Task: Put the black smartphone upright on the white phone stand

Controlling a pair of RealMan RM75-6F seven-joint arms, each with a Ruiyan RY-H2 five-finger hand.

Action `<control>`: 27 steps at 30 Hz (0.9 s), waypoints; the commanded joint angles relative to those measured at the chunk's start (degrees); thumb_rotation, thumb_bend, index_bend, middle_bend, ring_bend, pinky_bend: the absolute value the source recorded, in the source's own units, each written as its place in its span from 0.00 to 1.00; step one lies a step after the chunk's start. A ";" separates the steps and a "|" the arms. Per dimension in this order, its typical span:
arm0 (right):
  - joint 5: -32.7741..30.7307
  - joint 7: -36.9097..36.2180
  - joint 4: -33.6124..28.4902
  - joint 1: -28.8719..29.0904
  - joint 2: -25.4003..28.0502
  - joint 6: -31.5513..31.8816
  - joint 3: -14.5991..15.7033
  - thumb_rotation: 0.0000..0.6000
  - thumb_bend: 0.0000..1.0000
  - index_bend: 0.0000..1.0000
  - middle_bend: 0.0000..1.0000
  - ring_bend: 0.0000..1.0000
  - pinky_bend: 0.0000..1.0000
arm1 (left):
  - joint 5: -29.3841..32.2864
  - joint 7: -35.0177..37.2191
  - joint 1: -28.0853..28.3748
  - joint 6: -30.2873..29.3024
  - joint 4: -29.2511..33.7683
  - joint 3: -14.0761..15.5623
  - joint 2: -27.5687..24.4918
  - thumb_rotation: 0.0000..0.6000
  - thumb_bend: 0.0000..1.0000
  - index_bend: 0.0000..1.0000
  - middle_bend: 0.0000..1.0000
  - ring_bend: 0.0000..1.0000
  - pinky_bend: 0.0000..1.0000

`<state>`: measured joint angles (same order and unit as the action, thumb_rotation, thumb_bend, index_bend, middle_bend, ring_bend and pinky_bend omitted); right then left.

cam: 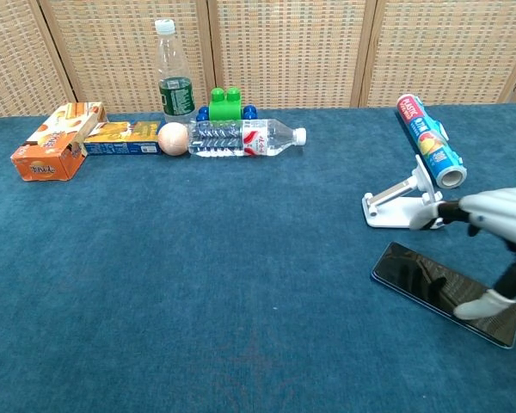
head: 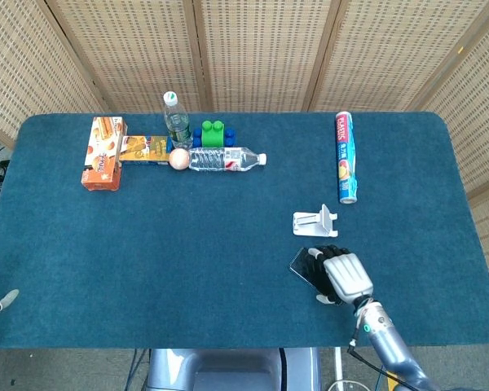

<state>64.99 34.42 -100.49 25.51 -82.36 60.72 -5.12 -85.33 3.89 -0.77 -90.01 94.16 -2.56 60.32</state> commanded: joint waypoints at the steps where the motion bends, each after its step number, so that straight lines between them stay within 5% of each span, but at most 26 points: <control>1: -10.07 12.08 0.42 3.03 -8.75 5.38 -3.07 1.00 0.00 0.18 0.21 0.19 0.27 | 0.21 1.04 -0.13 -0.01 -0.57 -0.03 -0.25 1.00 0.00 0.00 0.00 0.00 0.00; 10: -19.56 20.87 2.79 4.44 -17.36 13.43 -5.58 1.00 0.02 0.18 0.21 0.19 0.27 | 0.16 3.98 -0.40 -0.02 -2.62 0.12 -0.47 1.00 0.00 0.00 0.00 0.00 0.00; 27: -24.49 22.38 4.10 4.13 -18.39 17.66 -6.38 1.00 0.10 0.18 0.21 0.20 0.27 | 0.15 4.33 -0.40 0.15 -3.31 0.21 -0.17 1.00 0.00 0.00 0.00 0.00 0.00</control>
<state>40.65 56.91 -96.28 29.75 -100.87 78.35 -11.53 -85.18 8.26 -1.18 -89.87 90.81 -2.36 60.13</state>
